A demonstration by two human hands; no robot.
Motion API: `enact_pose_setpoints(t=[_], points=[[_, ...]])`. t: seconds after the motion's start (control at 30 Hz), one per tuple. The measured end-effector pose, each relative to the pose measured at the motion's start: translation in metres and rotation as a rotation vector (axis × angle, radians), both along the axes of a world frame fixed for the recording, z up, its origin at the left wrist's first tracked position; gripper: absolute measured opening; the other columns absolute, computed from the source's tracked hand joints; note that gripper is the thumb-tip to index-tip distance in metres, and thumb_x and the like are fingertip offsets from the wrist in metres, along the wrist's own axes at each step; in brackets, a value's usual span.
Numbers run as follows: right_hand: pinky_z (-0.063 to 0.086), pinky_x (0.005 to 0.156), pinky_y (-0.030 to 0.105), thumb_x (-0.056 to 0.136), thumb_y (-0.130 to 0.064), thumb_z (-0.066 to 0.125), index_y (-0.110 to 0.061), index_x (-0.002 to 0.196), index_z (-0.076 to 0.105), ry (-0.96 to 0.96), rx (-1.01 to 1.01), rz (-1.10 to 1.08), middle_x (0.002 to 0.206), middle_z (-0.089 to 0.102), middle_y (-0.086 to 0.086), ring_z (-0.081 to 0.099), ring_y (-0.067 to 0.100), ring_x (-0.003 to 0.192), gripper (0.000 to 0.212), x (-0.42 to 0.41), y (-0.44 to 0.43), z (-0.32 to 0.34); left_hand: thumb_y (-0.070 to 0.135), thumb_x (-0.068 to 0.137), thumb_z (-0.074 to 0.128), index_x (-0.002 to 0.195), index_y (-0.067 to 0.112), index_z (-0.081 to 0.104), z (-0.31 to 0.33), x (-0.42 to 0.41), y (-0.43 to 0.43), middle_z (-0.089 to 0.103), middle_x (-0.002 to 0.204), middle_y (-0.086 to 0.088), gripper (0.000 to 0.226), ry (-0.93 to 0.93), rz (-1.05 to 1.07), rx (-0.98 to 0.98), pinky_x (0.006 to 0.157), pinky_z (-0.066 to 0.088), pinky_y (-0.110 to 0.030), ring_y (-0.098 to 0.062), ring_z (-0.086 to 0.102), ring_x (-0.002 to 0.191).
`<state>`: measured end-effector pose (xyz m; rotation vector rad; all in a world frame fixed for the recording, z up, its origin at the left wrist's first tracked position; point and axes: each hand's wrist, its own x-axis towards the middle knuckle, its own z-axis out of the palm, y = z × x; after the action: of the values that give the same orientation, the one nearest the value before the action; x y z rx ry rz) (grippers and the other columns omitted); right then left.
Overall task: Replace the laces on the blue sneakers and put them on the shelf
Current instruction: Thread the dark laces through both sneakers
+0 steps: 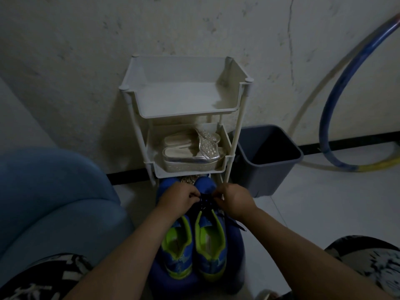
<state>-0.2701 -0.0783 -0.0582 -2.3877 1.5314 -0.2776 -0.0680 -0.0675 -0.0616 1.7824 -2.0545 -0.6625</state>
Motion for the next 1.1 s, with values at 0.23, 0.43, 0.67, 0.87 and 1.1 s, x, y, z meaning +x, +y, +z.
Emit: enact_pose_setpoints(t=[0.23,0.43,0.67,0.87,1.1], points=[[0.051,0.075,0.033,0.094,-0.034,0.055,-0.024,0.102,0.073,0.024,-0.007,-0.052,0.102,0.069,0.001,0.064,0.021,0.093,0.022,0.004,0.002,-0.001,0.021,0.09,0.063,0.089,0.022,0.075,0.006,-0.005,0.001,0.072,0.092,0.004,0.011,-0.102,-0.018,-0.012,0.067,0.048,-0.027,-0.016,0.065,0.085],[0.047,0.066,0.029,0.093,-0.031,0.059,-0.029,0.07,0.058,-0.19,0.229,-0.298,0.079,0.063,-0.003,0.062,0.016,0.078,0.023,0.003,0.001,-0.004,0.008,0.088,0.053,0.08,0.01,0.064,-0.005,-0.006,0.0,0.067,0.081,-0.006,0.013,0.013,0.136,0.105,0.071,0.054,-0.04,-0.023,0.063,0.077],[0.054,0.076,0.031,0.086,-0.041,0.062,-0.03,0.092,0.072,-0.075,0.156,-0.133,0.096,0.072,-0.008,0.066,0.013,0.09,0.017,-0.002,0.002,0.004,0.021,0.083,0.071,0.092,0.024,0.076,-0.002,0.009,0.001,0.071,0.084,0.01,0.01,0.046,-0.007,0.111,0.073,0.05,-0.019,0.0,0.063,0.078],[0.053,0.077,0.035,0.093,-0.033,0.059,-0.024,0.101,0.076,-0.011,0.052,0.049,0.103,0.072,-0.002,0.065,0.019,0.092,0.021,-0.001,0.002,0.001,0.026,0.087,0.07,0.096,0.022,0.077,0.003,0.005,0.005,0.074,0.096,0.007,0.012,-0.064,-0.076,0.011,0.078,0.055,-0.027,-0.007,0.066,0.088],[0.05,0.071,0.035,0.094,-0.03,0.053,-0.015,0.097,0.065,0.01,0.042,0.083,0.096,0.065,0.007,0.063,0.026,0.084,0.019,0.006,0.004,-0.003,0.03,0.09,0.064,0.091,0.023,0.075,0.007,0.005,0.002,0.072,0.091,0.006,0.013,-0.112,-0.14,0.007,0.075,0.056,-0.033,-0.009,0.065,0.083]])
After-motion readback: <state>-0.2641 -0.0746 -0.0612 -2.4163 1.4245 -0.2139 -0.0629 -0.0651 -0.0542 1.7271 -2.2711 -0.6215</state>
